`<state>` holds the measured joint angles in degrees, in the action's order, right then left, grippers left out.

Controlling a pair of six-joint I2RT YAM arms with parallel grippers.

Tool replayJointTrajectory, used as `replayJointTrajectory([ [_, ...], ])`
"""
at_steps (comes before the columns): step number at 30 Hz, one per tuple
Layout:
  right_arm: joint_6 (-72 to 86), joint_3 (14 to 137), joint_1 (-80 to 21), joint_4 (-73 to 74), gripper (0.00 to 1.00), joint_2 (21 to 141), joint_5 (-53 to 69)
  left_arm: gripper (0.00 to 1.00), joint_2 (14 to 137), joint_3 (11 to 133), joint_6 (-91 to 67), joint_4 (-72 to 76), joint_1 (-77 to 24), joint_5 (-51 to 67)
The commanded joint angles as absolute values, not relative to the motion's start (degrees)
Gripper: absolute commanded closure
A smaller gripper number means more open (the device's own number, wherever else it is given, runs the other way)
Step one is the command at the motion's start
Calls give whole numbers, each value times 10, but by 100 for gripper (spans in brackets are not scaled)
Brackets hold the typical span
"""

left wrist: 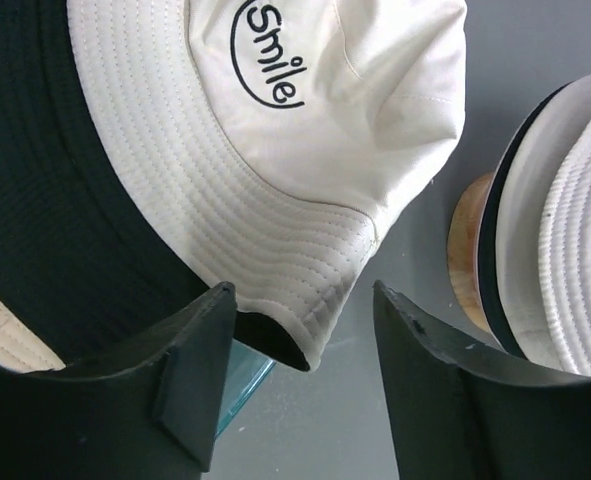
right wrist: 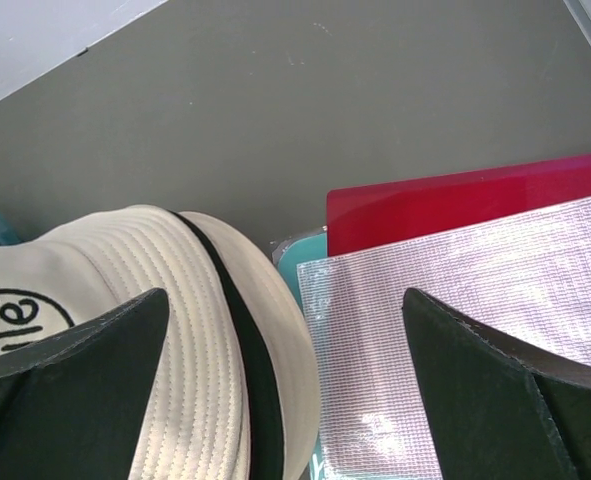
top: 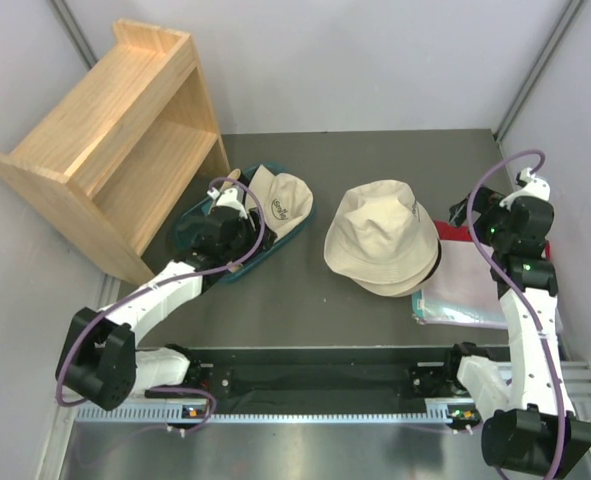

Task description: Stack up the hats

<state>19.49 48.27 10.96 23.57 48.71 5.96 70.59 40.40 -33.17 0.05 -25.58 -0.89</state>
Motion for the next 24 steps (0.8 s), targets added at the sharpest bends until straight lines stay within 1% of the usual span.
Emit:
replayJointTrajectory([
  [1, 189, 486, 115, 216, 0, 473, 66, 41, 711, 396, -347, 58, -253, -3],
  [4, 188, 487, 115, 218, 0, 468, 69, 52, 720, 392, -355, 81, -253, 21],
  [5, 189, 489, 115, 219, 0, 466, 69, 59, 723, 393, -357, 86, -253, 25],
  [6, 187, 494, 115, 221, 0, 461, 69, 78, 725, 395, -355, 97, -253, 26],
  [7, 187, 498, 115, 226, 0, 461, 72, 88, 724, 396, -353, 101, -253, 25],
  [8, 186, 504, 115, 228, 0, 459, 76, 97, 719, 405, -347, 101, -253, 25],
  [9, 185, 522, 115, 231, 0, 457, 81, 100, 714, 413, -343, 94, -253, 16],
  [12, 184, 574, 115, 240, 0, 458, 112, 100, 676, 455, -303, 73, -253, 4],
  [14, 190, 602, 113, 237, 1, 460, 150, 100, 644, 492, -266, 41, -253, -24],
  [17, 206, 661, 100, 229, 3, 469, 200, 100, 607, 537, -220, 3, -253, -42],
  [19, 212, 707, 56, 228, 3, 488, 193, 100, 591, 551, -205, -29, -253, -47],
  [21, 211, 754, -34, 230, 3, 516, 160, 100, 564, 562, -193, -40, -253, -47],
  [22, 210, 767, -71, 231, 3, 527, 123, 100, 556, 563, -190, -44, -253, -44],
  [23, 207, 794, -146, 233, 3, 542, 106, 100, 536, 565, -186, -47, -253, -40],
  [24, 205, 807, -182, 232, 3, 574, 94, 100, 528, 566, -186, -51, -253, -40],
])
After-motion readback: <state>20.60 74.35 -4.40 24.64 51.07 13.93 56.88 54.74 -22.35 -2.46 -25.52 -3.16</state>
